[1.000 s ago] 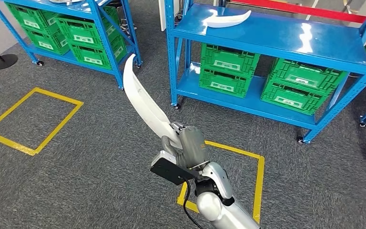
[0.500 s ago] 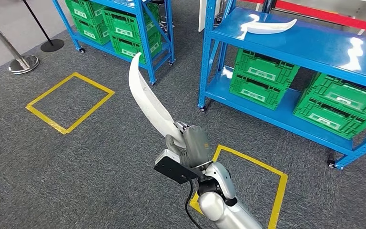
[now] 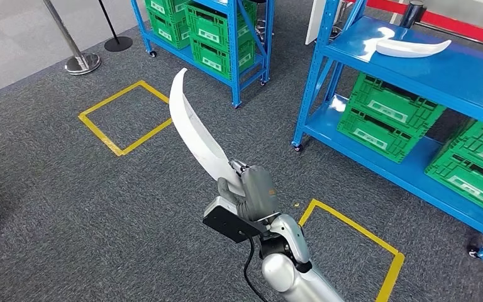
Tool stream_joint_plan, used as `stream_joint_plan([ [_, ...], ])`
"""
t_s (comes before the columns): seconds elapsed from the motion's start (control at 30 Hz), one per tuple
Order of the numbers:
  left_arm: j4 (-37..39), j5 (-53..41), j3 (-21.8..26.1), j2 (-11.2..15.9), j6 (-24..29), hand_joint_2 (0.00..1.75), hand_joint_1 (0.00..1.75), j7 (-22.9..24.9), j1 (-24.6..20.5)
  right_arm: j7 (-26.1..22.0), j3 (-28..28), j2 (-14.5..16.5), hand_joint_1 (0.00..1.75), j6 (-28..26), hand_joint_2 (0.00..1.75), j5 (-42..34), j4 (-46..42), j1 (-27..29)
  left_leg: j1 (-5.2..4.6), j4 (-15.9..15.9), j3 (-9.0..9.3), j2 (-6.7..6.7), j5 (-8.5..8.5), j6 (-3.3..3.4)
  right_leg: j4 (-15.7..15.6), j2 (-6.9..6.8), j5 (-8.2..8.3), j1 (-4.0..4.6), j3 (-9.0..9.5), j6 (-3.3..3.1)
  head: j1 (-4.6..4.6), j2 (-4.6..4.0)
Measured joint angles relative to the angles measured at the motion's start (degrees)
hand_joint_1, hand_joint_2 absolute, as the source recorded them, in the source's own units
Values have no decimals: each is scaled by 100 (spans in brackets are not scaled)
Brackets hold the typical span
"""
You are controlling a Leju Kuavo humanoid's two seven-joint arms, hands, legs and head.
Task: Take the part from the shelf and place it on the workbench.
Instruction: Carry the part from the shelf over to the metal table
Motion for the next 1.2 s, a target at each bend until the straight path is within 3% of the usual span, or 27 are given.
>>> stream_joint_plan([
  [0.03,1,0,0,-1,0,175,0,-2,12,1,-5,3,175,0,175,0,0,-3,12,-23,7,-68,17,26,10,2,-23,-9,12,33,-1,0],
  [0.1,0,1,1,-3,0,175,0,-29,19,-3,-17,8,175,-4,175,1,-2,-13,49,-74,30,-202,60,94,250,257,-194,-26,-72,93,1,0],
  [0.17,-1,3,1,-9,0,175,0,-63,-2,-2,-33,3,175,-5,175,1,-3,4,64,-84,20,-343,81,139,941,600,-533,-40,-406,120,8,0],
  [0.2,-2,4,1,-11,0,175,0,-72,-13,2,-38,-2,175,-5,175,0,-3,19,65,-78,8,-426,84,150,1314,675,-668,-41,-598,128,13,0],
  [0.23,-1,4,1,-13,0,175,0,-72,-15,7,-43,-6,175,-4,175,0,-2,33,66,-69,-1,-512,85,154,1555,706,-712,-42,-732,134,14,0],
  [0.27,-1,4,1,-14,0,175,0,-69,-11,7,-45,-9,175,-4,175,0,-2,40,70,-55,-7,-598,85,151,1577,717,-642,-47,-762,138,13,0],
  [0.33,1,4,1,-17,0,175,0,-60,-4,6,-46,-10,175,-5,175,0,-2,38,85,-8,-14,-769,72,124,992,787,-250,-76,-501,145,13,0],
  [0.4,0,4,1,-20,0,175,0,-45,-10,2,-48,-10,175,-7,175,0,-1,37,93,56,-53,-929,51,47,320,1016,-14,-112,-189,146,11,0],
  [0.47,-1,4,1,-19,0,175,0,-21,-5,-2,-49,-10,175,-8,175,-1,0,39,104,78,-111,-1048,59,-47,123,1125,-19,-105,-111,101,10,0],
  [0.5,-1,4,1,-17,0,175,0,-10,7,-5,-49,-8,175,-9,175,-1,0,35,117,67,-141,-1103,75,-91,113,1067,-3,-96,-106,55,9,0],
  [0.53,0,4,1,-12,0,175,0,-3,26,-5,-50,-4,175,-9,175,-1,0,28,126,67,-160,-1087,82,-124,95,1003,13,-92,-93,10,9,0],
  [0.57,1,4,1,-8,0,175,0,2,41,-8,-50,2,175,-10,175,-1,-1,22,121,117,-194,-982,53,-150,72,942,27,-93,-73,-37,-3,0],
  [0.6,2,4,1,-5,0,175,0,5,46,-13,-50,8,175,-11,175,0,-1,16,111,267,-274,-821,-36,-171,48,872,39,-97,-52,-76,-16,0],
  [0.67,3,4,0,-5,0,175,0,8,33,-16,-50,14,175,-14,175,0,-1,23,96,892,-569,-478,-361,-198,31,720,32,-80,-39,-129,-43,0],
  [0.73,3,4,-1,-8,0,175,0,6,26,-16,-50,14,175,-13,175,0,0,35,109,1540,-879,-381,-603,-216,32,547,16,-57,-37,-150,-45,0],
  [0.77,3,4,-1,-9,0,175,0,7,30,-16,-50,14,175,-11,175,0,0,36,112,1619,-911,-367,-579,-214,32,466,8,-49,-33,-154,-45,0],
  [0.8,3,4,-1,-10,0,175,0,7,35,-16,-50,14,175,-10,175,0,0,34,112,1472,-826,-348,-454,-205,33,391,-1,-43,-23,-153,-46,0],
  [0.83,2,4,-1,-9,0,175,0,6,36,-16,-50,14,175,-11,175,0,0,32,107,1128,-639,-296,-264,-185,33,322,-14,-39,-7,-146,-46,0],
  [0.9,-2,4,-1,-7,0,175,0,1,18,-16,-51,14,175,-13,175,0,0,25,54,373,-238,-3,0,-114,36,199,-47,-17,29,-113,-45,0],
  [0.97,-4,4,-1,-5,0,175,0,-5,-11,-17,-55,14,175,-14,175,0,0,18,-11,62,-88,153,49,-38,28,87,-68,5,52,-62,-43,0],
  [1.03,-4,7,-1,-6,0,175,0,-4,-20,-19,-58,17,175,-14,175,0,-1,10,-11,29,-89,0,77,25,8,-22,-89,12,75,-3,-42,0],
  [1.07,-4,12,-1,-10,0,175,0,-3,-18,-22,-60,20,175,-11,175,1,-1,0,7,0,-77,-73,94,56,38,28,-128,5,77,27,-41,0],
  [1.13,-7,38,1,-18,0,175,0,-7,-30,-38,-64,22,175,-2,175,4,-3,-27,50,-50,-48,-220,129,127,402,334,-349,-15,-78,73,-34,0],
  [1.2,-8,81,1,-26,0,175,0,-33,-50,-51,-67,10,175,22,175,2,6,-35,54,-49,-58,-372,134,161,1130,633,-662,-28,-442,89,-27,0],
])
